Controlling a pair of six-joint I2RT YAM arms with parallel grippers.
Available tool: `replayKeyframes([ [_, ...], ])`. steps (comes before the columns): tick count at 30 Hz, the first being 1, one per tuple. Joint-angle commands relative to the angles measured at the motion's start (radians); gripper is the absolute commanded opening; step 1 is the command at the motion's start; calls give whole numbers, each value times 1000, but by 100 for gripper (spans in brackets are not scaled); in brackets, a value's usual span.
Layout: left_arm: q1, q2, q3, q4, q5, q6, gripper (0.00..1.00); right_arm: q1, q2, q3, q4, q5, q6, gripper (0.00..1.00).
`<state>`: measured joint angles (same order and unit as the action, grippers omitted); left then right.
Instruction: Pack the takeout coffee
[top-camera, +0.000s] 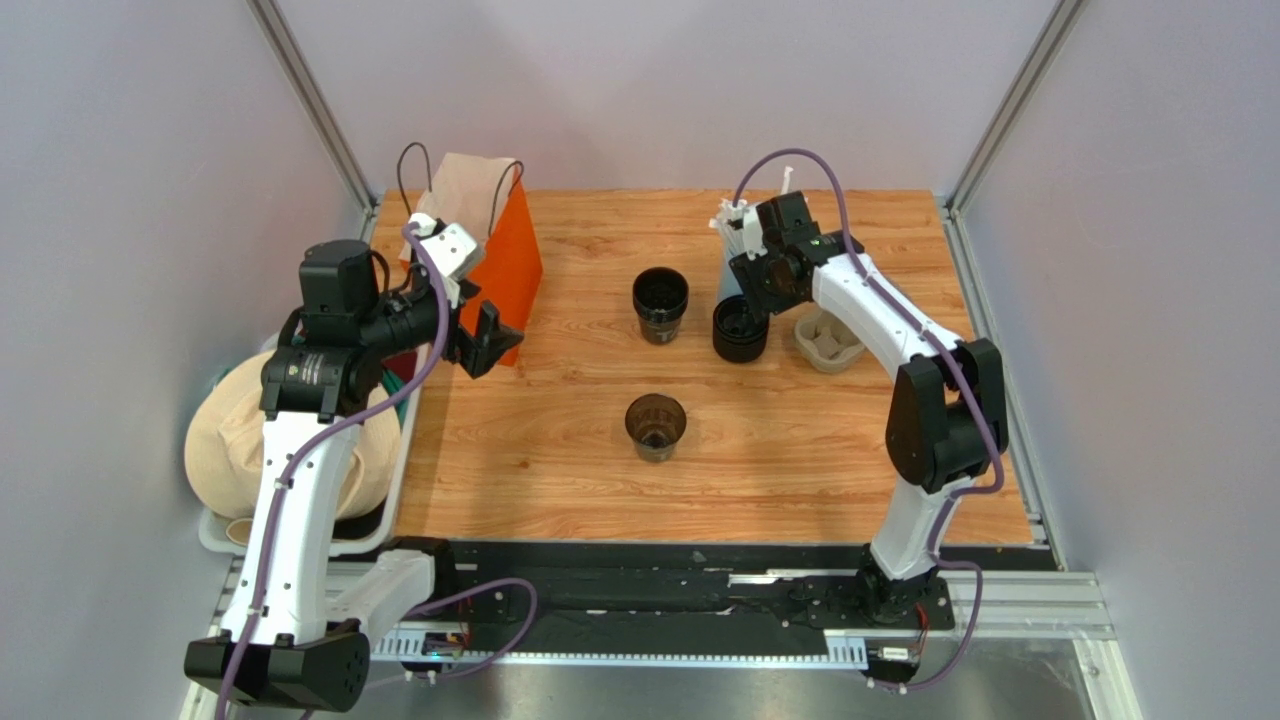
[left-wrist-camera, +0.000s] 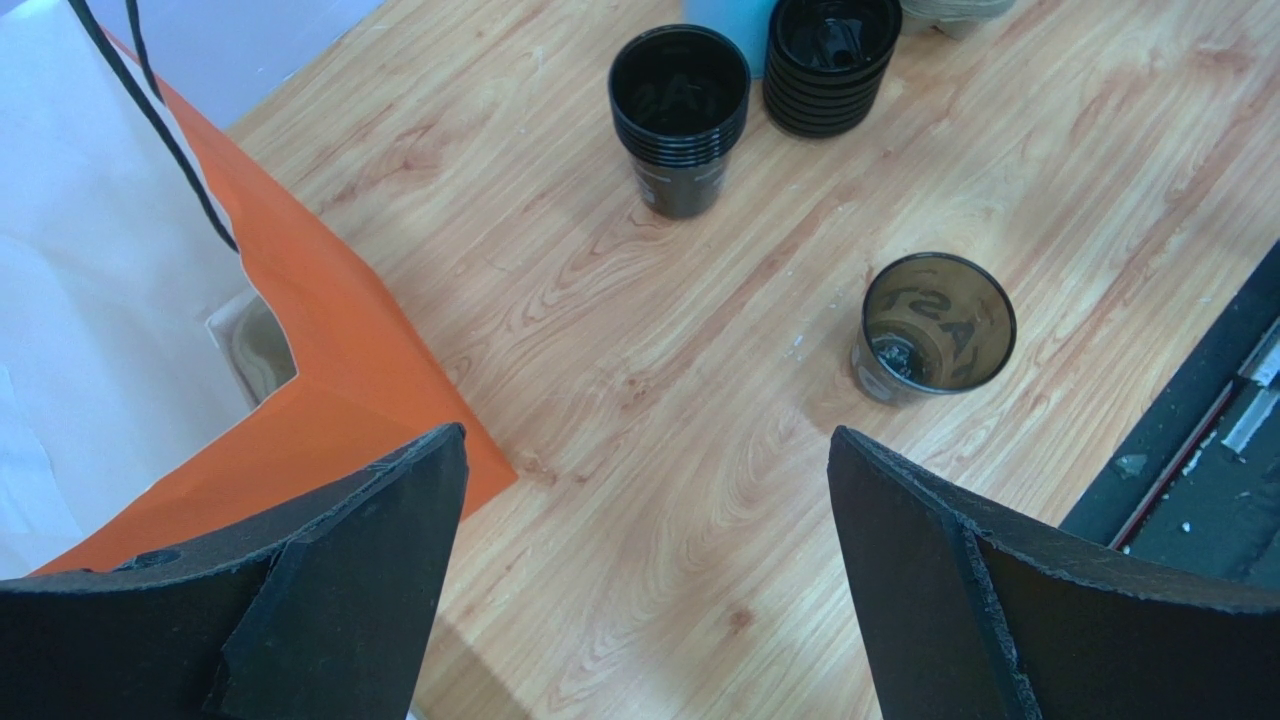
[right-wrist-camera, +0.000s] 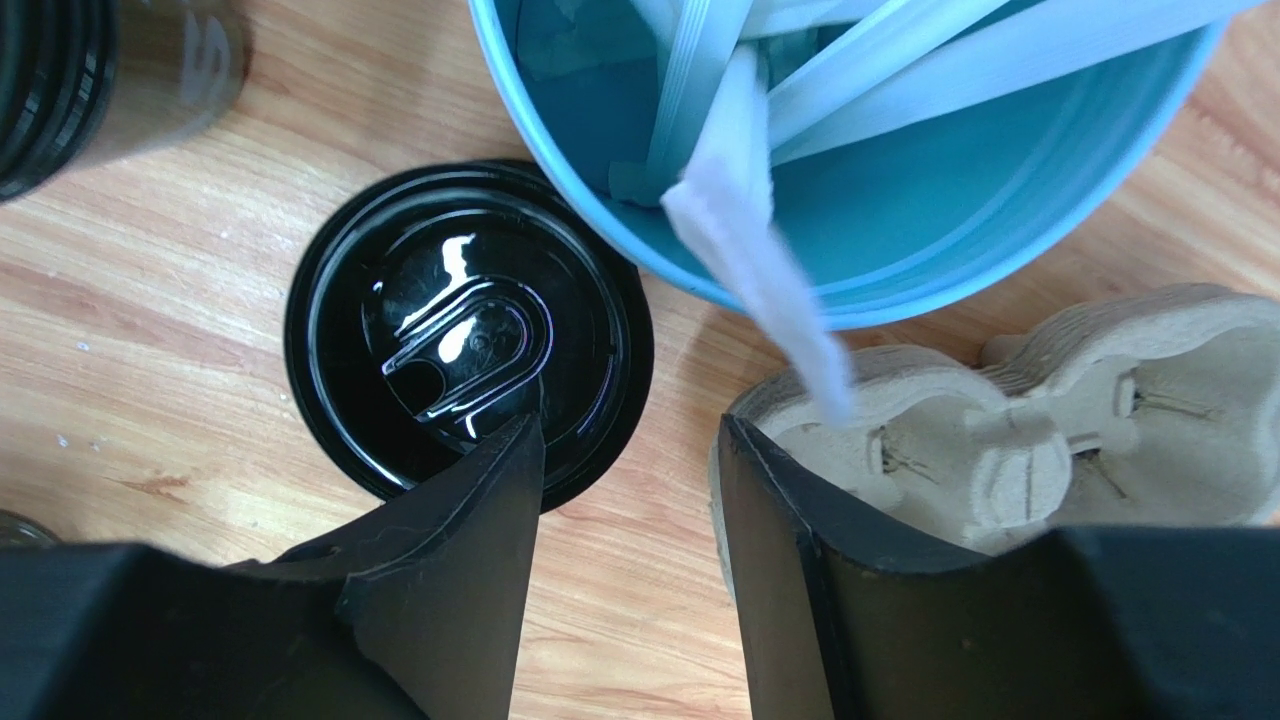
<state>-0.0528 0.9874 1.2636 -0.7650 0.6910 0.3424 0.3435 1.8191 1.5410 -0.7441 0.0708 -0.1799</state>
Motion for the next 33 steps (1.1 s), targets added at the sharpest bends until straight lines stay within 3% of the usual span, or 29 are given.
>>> replayKeyframes([
  [1, -1, -13, 0, 32, 21, -8, 99, -6, 9, -19, 35, 7, 20, 50],
  [23, -1, -12, 2, 33, 21, -10, 99, -6, 45, -41, 72, -14, 37, 43],
  [33, -1, -10, 2, 33, 22, -11, 99, -6, 52, -41, 75, -25, 46, 34],
])
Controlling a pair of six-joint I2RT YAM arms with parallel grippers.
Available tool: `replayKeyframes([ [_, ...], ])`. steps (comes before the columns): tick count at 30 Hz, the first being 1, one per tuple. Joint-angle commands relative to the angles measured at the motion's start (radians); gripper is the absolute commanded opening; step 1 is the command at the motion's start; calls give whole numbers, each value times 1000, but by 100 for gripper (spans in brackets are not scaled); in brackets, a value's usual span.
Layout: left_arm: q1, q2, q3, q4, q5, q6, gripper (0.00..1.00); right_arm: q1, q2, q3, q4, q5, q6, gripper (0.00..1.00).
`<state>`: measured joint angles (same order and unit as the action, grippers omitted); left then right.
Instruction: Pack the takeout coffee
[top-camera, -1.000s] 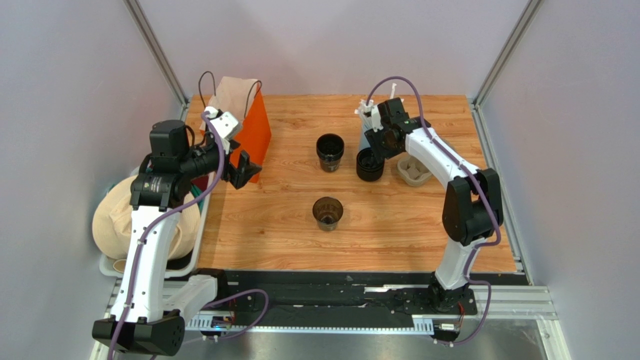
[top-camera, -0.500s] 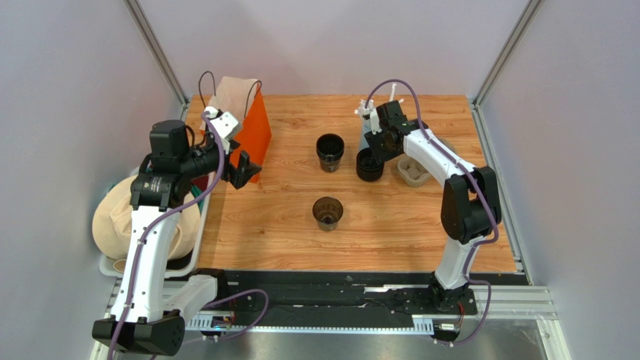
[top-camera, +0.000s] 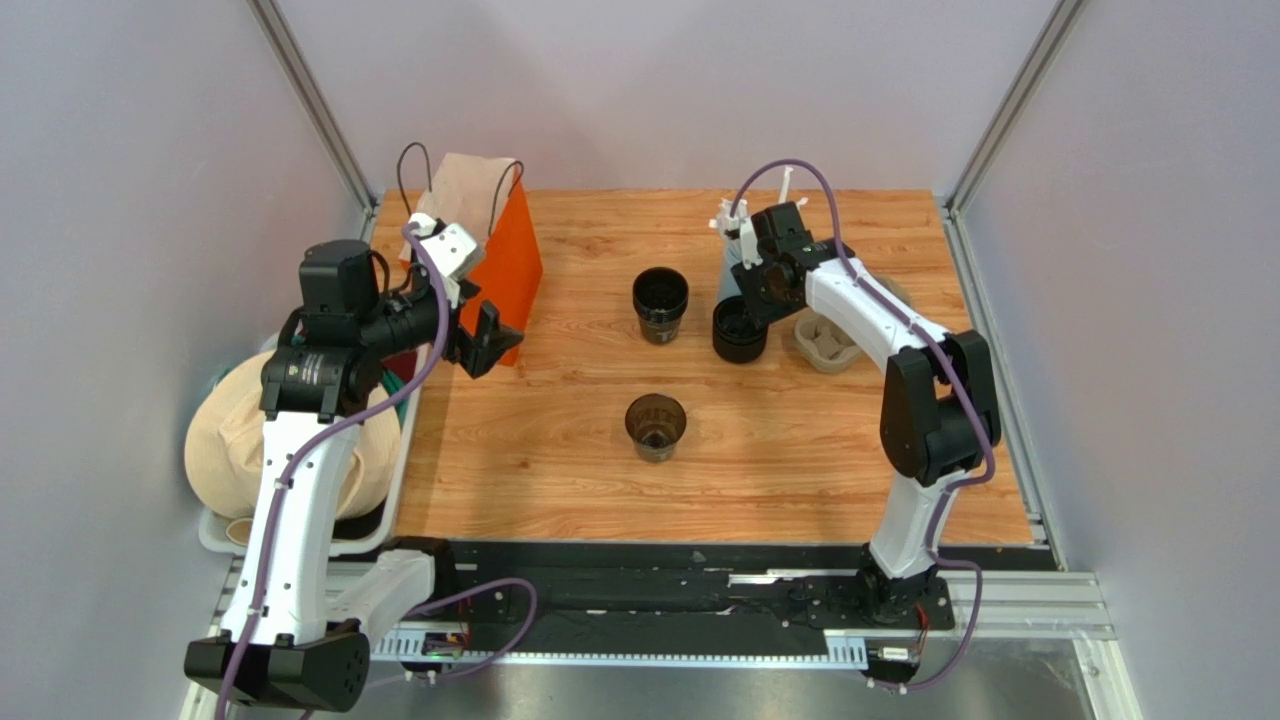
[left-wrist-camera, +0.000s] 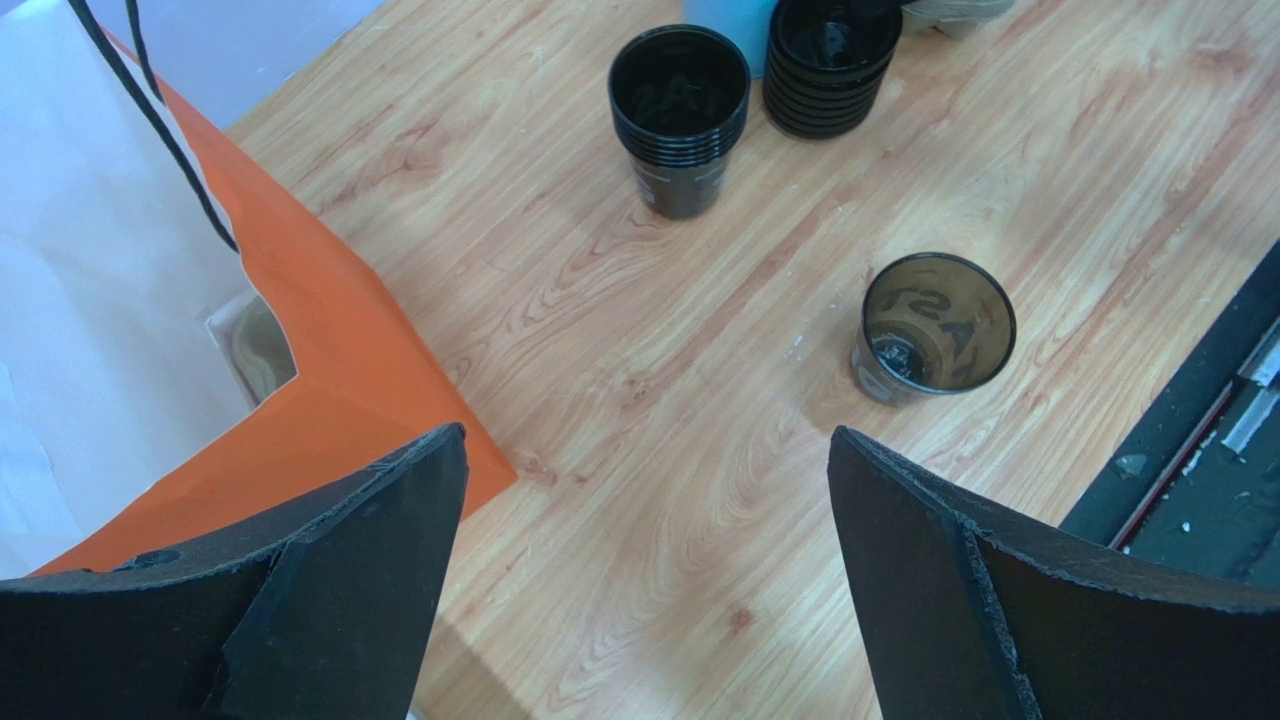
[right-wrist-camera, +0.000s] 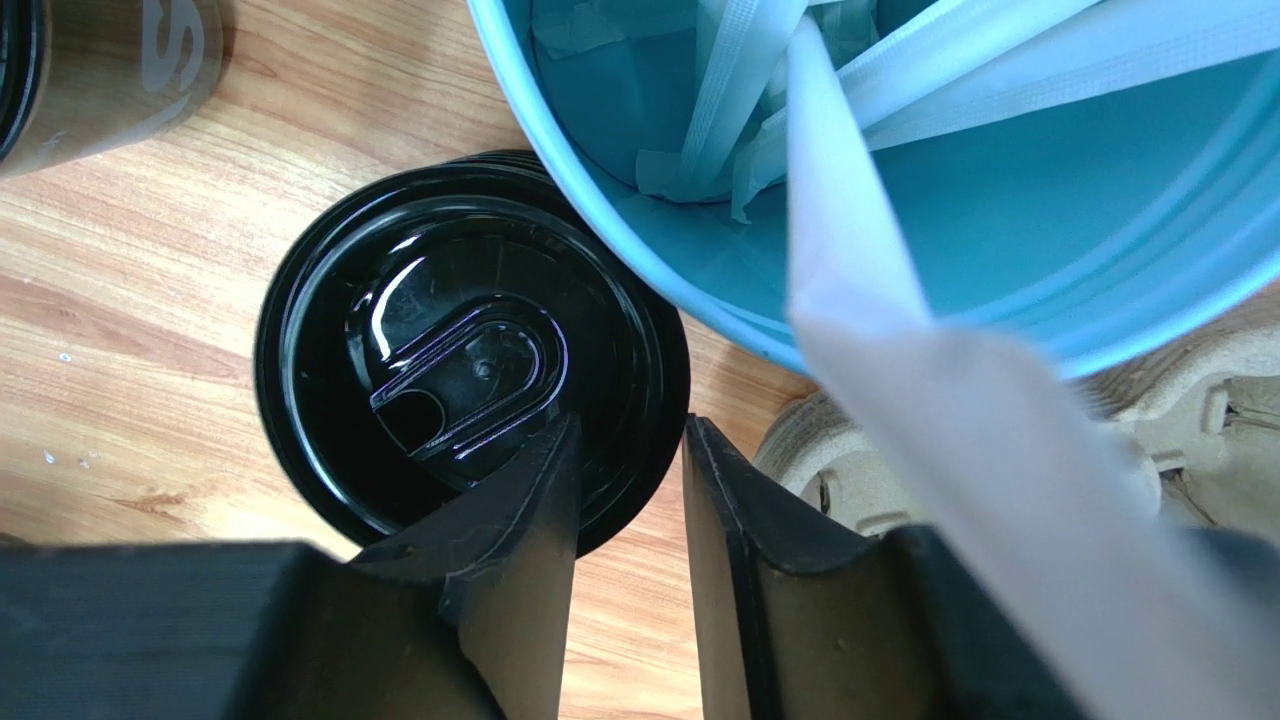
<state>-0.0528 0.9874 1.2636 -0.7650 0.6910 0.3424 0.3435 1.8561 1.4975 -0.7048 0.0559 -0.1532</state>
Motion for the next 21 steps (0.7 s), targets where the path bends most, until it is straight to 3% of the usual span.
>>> replayKeyframes([
  [1, -1, -10, 2, 33, 21, -11, 99, -6, 14, 3, 34, -10, 20, 30],
  [5, -1, -9, 3, 33, 21, -11, 99, -5, 14, 4, 33, -14, 20, 17],
  [12, -1, -7, 3, 35, 21, -8, 99, -6, 3, 9, 36, -10, 23, 10],
  [21, -1, -9, 3, 33, 22, -11, 99, -5, -24, 30, 34, -1, 12, 8],
])
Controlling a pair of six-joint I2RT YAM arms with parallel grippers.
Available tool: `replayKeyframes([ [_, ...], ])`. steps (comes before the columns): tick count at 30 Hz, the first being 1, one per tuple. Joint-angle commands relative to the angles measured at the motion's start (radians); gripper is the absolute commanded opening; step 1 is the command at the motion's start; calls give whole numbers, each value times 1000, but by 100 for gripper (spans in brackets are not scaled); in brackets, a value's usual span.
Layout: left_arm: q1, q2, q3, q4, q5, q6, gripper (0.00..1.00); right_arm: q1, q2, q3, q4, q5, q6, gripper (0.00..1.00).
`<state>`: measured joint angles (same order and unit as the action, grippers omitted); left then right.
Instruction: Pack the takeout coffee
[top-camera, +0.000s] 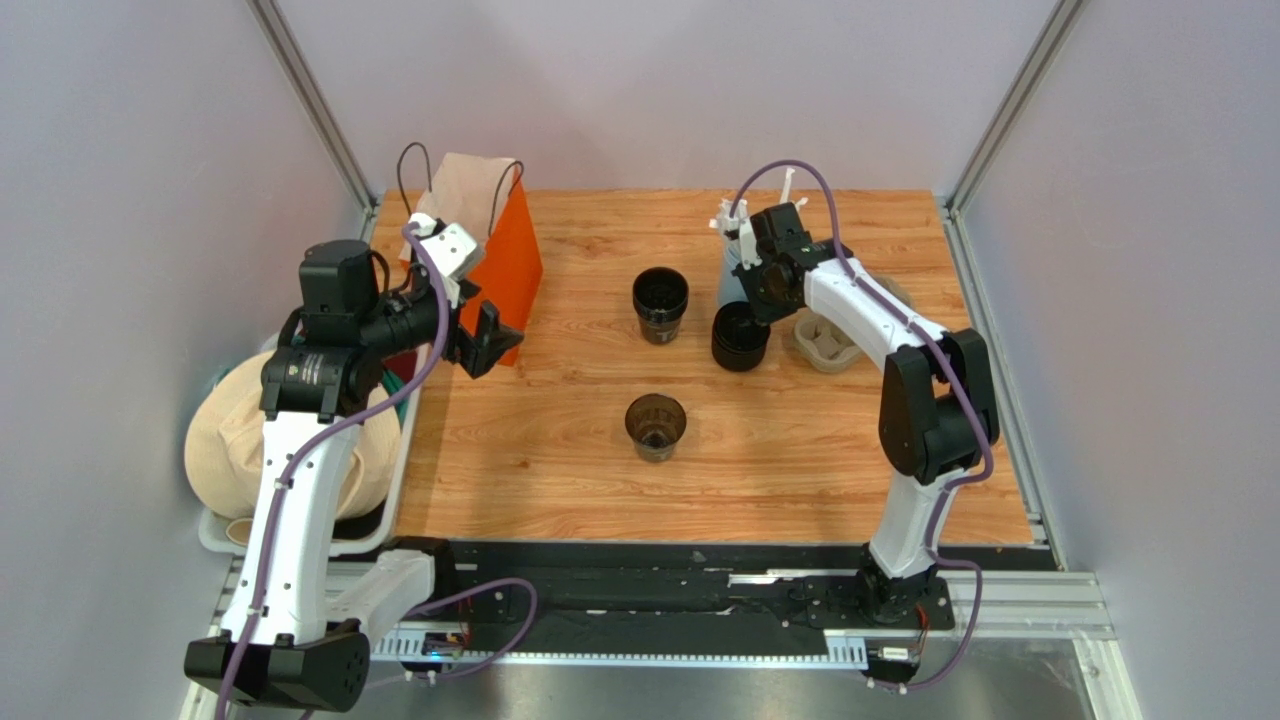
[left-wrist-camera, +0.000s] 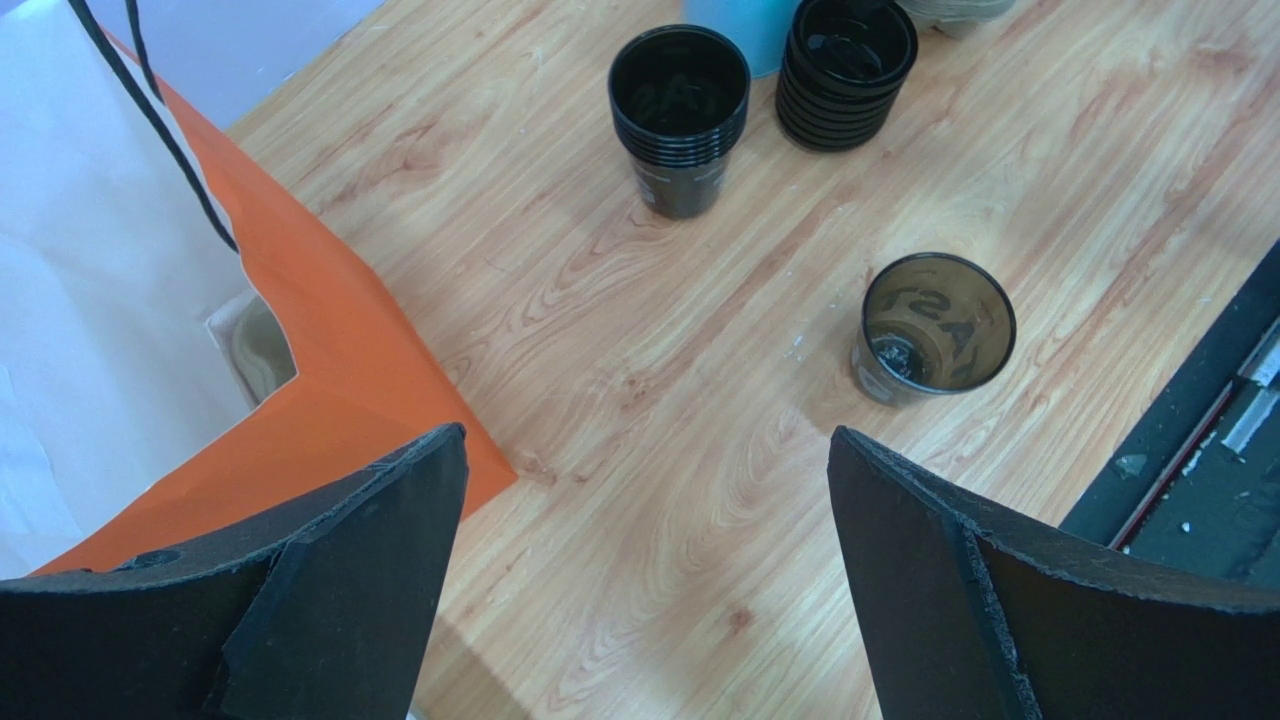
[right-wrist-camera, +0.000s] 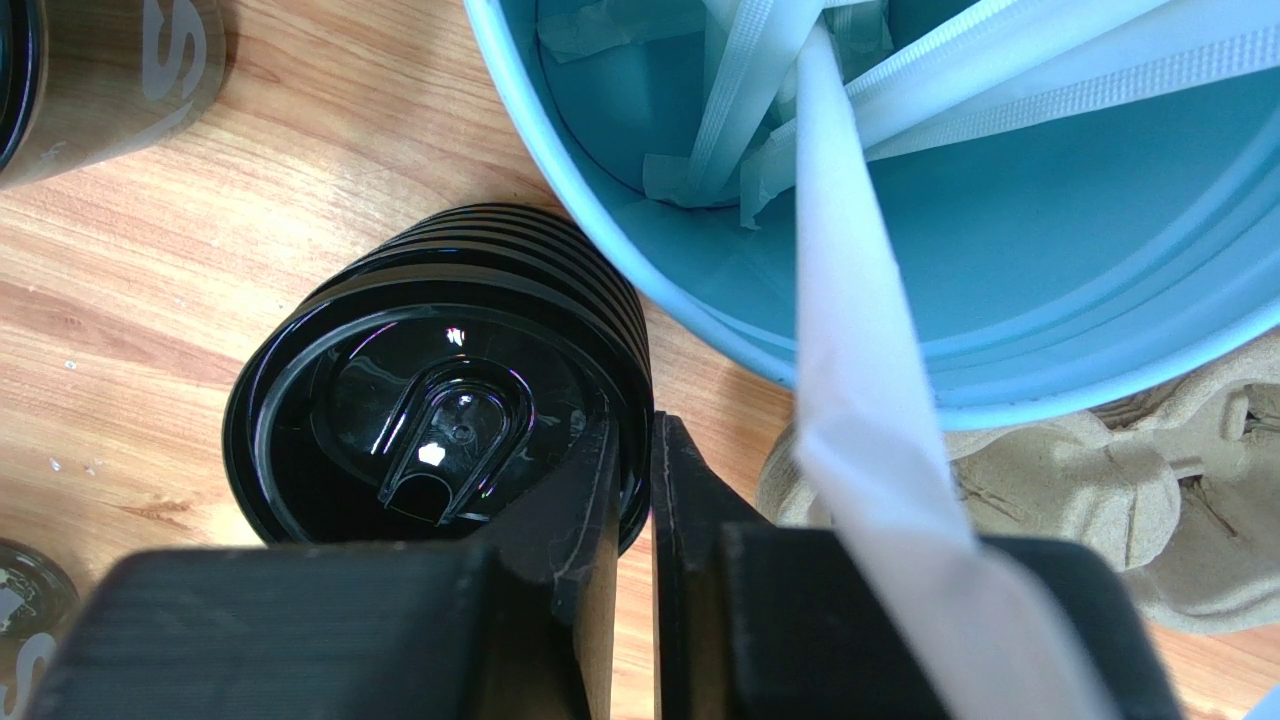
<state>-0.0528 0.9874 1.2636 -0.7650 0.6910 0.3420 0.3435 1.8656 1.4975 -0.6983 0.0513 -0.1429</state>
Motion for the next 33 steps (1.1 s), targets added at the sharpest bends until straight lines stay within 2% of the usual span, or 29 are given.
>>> replayKeyframes([
  [1, -1, -10, 5, 35, 21, -11, 99, -5, -48, 32, 28, 1, 2, 8],
  [12, -1, -6, 22, 26, 21, -11, 99, 2, -131, 53, 14, -69, -10, 7],
  [18, -18, 19, 103, -28, 2, 44, 99, 12, -161, 156, -124, -159, -52, 7],
  [21, -59, 43, 154, -78, -47, 100, 99, 17, -184, 199, -177, -232, -67, 8],
  [26, -205, 92, 227, -151, -192, 189, 99, 35, -195, 308, -294, -422, -113, 8],
  [33, -285, 123, 275, -86, -317, 366, 99, 87, -168, 454, -443, -505, -139, 8],
])
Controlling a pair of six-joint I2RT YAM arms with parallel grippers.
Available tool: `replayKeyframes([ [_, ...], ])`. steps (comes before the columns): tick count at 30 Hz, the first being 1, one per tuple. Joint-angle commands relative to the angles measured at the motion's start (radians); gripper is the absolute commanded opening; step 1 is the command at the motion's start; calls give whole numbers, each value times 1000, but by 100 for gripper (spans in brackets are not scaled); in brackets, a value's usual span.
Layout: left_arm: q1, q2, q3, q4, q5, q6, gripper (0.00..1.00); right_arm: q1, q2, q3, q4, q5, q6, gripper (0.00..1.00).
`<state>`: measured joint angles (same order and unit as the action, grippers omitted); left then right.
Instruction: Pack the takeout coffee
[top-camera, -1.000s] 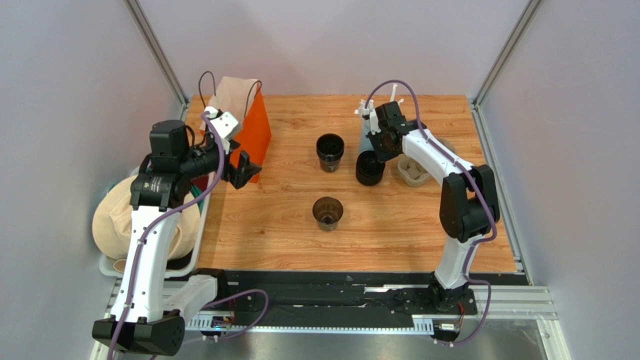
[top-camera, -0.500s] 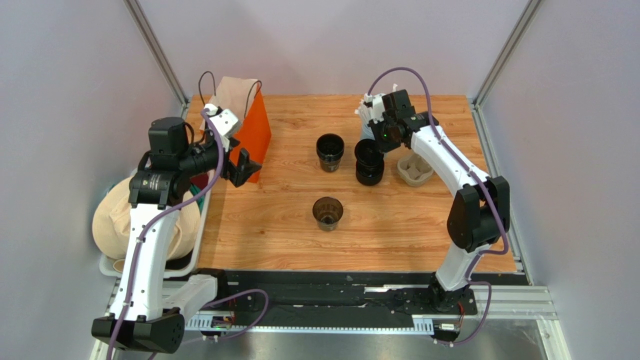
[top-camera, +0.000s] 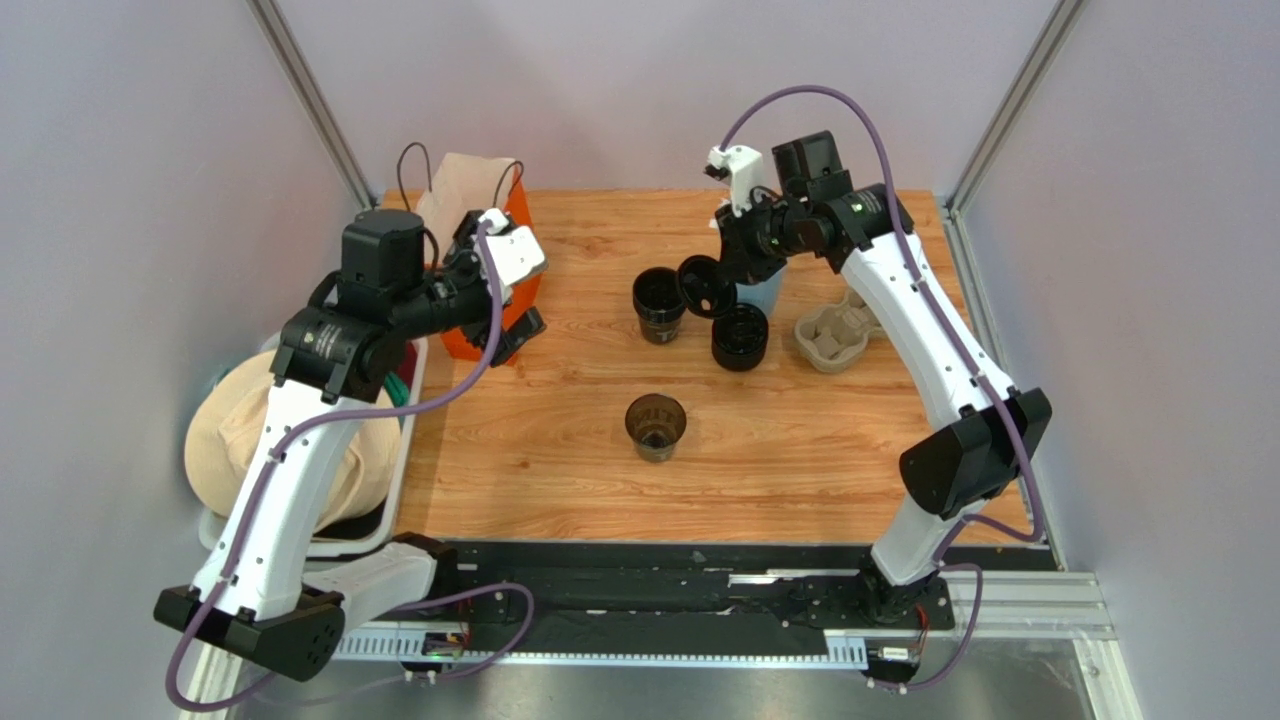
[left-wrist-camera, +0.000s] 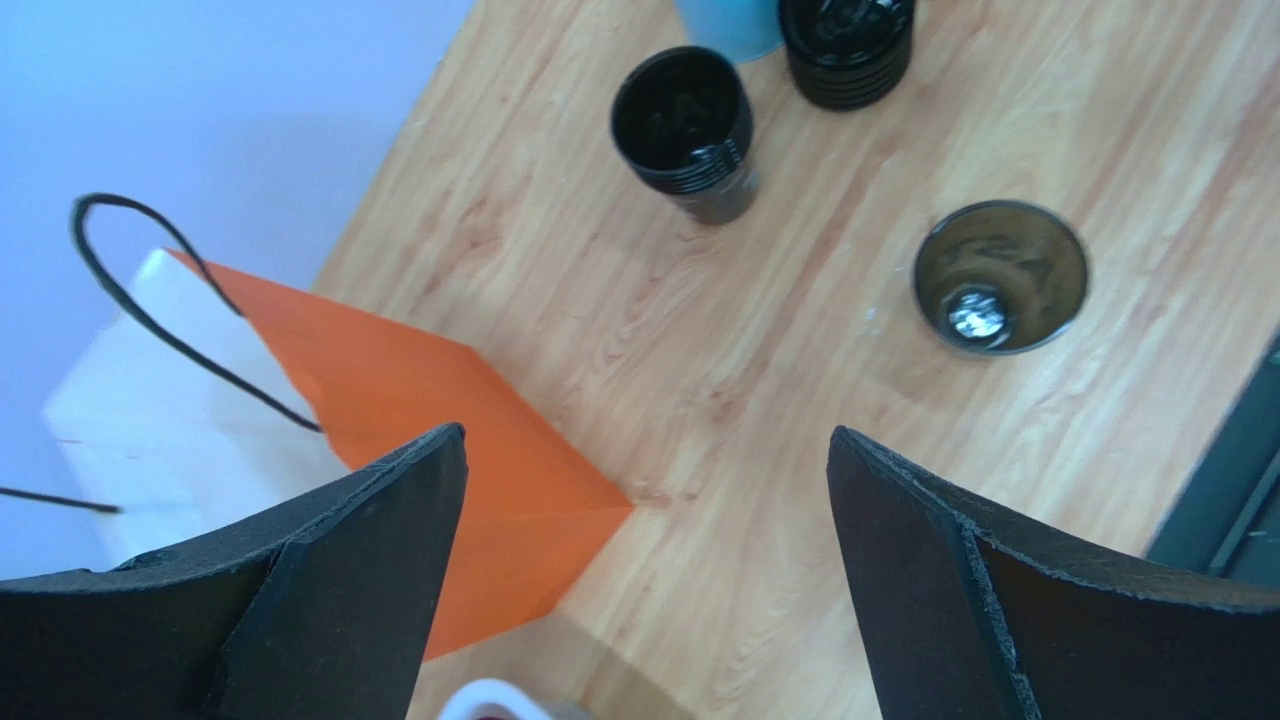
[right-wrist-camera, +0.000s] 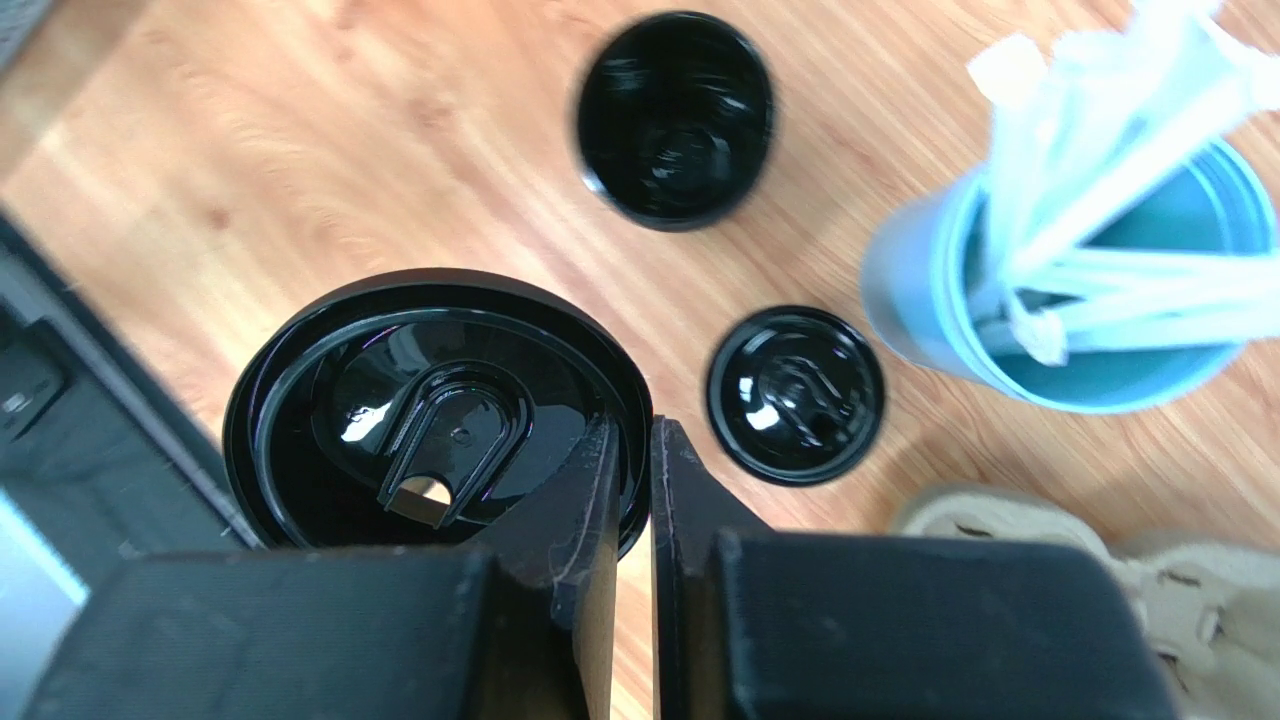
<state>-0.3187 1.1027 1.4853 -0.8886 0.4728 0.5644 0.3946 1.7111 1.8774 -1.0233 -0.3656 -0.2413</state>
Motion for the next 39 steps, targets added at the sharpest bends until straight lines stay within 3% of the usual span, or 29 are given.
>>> replayKeyframes([
  [1, -22, 13, 73, 46, -126, 166, 99, 56, -7, 95, -133, -91, -58, 8],
  [8, -150, 25, 103, 46, -315, 564, 99, 145, 4, 117, -199, -116, -110, 9],
  [12, -198, -102, -90, 141, -240, 839, 99, 165, 28, 143, -204, -191, -112, 9],
  [16, -203, -268, -353, 393, -30, 1150, 99, 167, 54, 187, -224, -268, -107, 9],
  [19, -226, -300, -384, 373, 53, 1116, 99, 173, 51, 184, -225, -288, -107, 9],
  [28, -365, -187, -335, 330, 15, 1056, 97, 216, 35, 128, -198, -277, -96, 9],
  [33, -434, -123, -301, 315, -11, 1039, 92, 228, 22, 97, -176, -277, -90, 9],
  [39, -494, -103, -315, 266, -52, 1080, 77, 230, 2, 80, -173, -279, -92, 10],
])
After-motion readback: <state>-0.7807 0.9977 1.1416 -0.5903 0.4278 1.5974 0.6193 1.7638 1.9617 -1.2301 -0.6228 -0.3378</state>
